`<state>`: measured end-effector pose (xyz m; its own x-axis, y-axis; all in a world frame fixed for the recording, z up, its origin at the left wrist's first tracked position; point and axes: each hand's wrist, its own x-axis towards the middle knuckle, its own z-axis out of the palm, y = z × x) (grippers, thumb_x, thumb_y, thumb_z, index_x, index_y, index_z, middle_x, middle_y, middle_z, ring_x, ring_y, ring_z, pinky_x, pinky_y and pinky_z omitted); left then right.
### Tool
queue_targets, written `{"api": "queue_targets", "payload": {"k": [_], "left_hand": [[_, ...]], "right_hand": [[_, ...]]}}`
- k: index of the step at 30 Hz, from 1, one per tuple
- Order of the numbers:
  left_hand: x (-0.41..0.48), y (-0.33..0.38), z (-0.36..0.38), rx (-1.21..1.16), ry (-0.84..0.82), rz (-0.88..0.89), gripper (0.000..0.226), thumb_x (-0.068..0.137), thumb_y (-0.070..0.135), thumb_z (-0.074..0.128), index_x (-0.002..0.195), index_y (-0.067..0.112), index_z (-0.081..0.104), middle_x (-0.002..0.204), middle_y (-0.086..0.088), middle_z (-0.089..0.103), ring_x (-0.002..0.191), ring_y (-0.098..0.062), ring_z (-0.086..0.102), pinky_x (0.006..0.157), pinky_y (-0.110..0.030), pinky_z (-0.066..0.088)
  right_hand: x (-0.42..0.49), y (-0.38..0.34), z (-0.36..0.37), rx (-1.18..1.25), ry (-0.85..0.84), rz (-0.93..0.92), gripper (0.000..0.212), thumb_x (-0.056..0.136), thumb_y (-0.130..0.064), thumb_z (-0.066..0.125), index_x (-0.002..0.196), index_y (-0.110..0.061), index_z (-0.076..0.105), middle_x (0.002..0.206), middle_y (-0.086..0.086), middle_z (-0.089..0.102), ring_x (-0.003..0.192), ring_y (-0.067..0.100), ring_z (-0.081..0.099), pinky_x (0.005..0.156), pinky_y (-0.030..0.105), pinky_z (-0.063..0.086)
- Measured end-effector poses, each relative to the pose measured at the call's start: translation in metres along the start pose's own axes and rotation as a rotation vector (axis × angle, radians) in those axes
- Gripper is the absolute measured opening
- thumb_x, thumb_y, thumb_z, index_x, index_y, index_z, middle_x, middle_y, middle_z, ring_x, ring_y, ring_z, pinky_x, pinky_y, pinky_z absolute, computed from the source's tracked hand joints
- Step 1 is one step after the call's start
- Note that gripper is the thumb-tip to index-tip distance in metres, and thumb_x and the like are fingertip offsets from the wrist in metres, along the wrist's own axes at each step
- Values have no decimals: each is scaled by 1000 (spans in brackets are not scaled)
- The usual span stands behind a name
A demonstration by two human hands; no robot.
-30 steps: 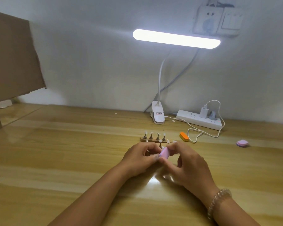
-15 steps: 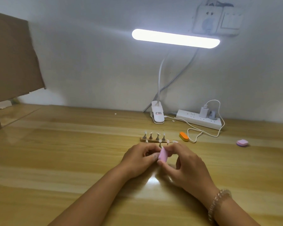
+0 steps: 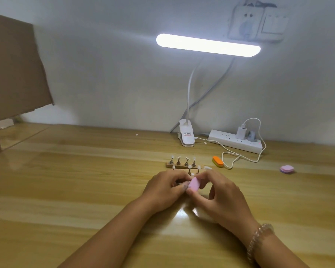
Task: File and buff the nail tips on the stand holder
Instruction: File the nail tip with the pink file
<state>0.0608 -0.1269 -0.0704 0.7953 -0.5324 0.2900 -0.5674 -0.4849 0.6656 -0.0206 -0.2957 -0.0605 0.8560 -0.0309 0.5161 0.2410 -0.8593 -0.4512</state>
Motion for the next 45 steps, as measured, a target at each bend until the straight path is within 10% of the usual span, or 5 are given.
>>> {"api": "queue_targets", "payload": {"k": [5, 26, 45], "left_hand": [[0, 3, -2, -139, 17, -11, 14, 99, 29, 58, 92, 34, 69, 84, 18, 70, 82, -3, 64, 84, -39, 54], [0, 4, -3, -244, -13, -74, 13, 95, 27, 60, 95, 30, 73, 77, 21, 69, 68, -5, 61, 66, -40, 55], [0, 3, -3, -192, -9, -46, 14, 94, 28, 66, 92, 38, 75, 90, 16, 74, 91, -9, 68, 92, -45, 53]], "right_hand": [[2, 4, 0, 50, 67, 58, 29, 80, -40, 76, 103, -31, 62, 89, -24, 59, 75, -13, 55, 59, 17, 38], [3, 3, 1, 29, 67, 46, 29, 80, -46, 73, 102, -32, 61, 88, -27, 57, 73, -16, 54, 60, 21, 44], [3, 7, 2, -11, 105, 37, 27, 79, -56, 67, 93, -34, 62, 89, -20, 58, 66, -8, 51, 57, 18, 36]]}}
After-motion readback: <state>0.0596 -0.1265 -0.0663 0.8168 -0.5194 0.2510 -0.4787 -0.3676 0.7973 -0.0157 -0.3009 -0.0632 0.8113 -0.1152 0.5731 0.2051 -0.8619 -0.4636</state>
